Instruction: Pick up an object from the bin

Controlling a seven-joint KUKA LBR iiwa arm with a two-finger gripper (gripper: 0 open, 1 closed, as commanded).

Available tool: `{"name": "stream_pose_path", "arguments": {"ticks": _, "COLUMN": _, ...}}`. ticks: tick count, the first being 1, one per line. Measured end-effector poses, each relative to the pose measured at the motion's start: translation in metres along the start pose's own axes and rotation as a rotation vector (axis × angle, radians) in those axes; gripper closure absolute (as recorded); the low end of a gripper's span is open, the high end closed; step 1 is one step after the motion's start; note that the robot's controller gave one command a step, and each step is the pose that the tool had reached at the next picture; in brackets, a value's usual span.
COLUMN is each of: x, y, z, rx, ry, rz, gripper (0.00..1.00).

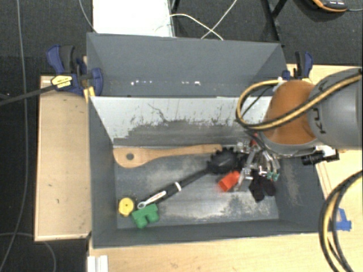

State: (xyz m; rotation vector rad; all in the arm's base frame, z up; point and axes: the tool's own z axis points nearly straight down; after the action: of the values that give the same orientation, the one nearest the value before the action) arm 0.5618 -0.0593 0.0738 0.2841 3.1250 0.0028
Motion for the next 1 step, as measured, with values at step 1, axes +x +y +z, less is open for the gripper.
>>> {"name": "stream_pose_path", "arguments": {"ticks": 1, "x": 0.009, "y": -0.0116, "z": 0.0034, "rx": -0.001, "ry": -0.015, "rz": 0.447, "gripper": 0.0}}
